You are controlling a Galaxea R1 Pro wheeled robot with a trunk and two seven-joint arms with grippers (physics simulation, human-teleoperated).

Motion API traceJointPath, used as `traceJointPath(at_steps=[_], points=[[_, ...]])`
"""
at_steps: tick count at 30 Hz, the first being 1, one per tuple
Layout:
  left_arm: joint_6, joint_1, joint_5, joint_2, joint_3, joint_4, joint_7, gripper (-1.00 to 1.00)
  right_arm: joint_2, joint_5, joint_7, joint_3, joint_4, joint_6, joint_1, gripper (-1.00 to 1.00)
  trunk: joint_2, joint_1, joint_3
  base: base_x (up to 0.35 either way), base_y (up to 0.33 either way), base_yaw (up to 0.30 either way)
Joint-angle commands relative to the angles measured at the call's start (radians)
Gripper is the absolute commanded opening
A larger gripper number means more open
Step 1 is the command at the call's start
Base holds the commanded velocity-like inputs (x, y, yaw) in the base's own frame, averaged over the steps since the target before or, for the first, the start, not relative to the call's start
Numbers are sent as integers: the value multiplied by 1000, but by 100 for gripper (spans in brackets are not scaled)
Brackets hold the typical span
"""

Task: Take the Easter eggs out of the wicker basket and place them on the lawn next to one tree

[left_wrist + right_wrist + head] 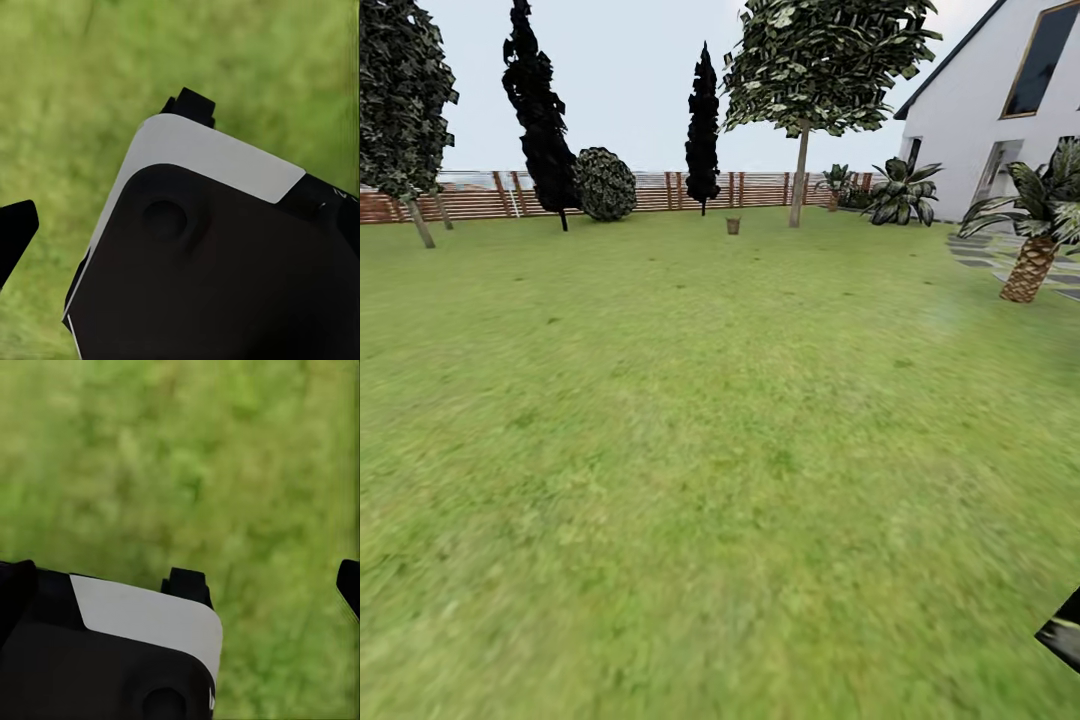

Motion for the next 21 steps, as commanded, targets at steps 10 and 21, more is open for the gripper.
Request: traceJointPath(at_steps=[10,21], points=[[2,-1,-1,0,6,1,3,100,-2,4,0,1,4,-5,-1,100,0,1,-1,325,0,0],[2,-1,-1,0,6,1,3,100,0,4,0,1,3,-6,-1,100,0,1,-1,325,0,0]])
